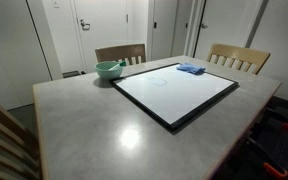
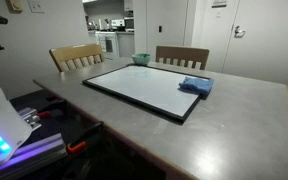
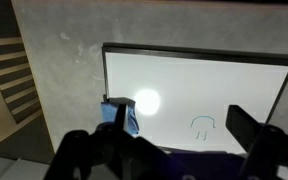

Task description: Use the blue towel to erase the drawing on the board

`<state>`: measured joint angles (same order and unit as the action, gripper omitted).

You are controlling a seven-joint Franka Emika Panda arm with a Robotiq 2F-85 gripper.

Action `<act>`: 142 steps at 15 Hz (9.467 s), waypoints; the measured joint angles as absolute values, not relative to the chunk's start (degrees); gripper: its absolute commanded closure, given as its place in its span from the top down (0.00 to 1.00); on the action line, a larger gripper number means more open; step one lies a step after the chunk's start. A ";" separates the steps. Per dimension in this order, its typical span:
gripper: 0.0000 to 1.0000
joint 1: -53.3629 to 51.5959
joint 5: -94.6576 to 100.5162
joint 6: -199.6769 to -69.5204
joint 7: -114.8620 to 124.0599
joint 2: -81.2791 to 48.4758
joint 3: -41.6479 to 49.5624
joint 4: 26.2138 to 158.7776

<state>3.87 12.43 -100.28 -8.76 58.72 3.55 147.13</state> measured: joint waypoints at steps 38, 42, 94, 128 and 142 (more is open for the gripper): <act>1.00 5.66 11.71 -119.63 -13.20 39.13 19.04 148.16; 1.00 5.30 7.25 -124.00 -20.46 32.49 22.69 145.84; 1.00 21.32 -5.43 -134.38 -36.40 -36.17 4.61 97.42; 0.04 22.18 -1.45 -123.65 -36.07 -51.48 1.10 79.23; 0.04 18.16 -0.33 -115.28 -32.05 -52.40 1.11 76.82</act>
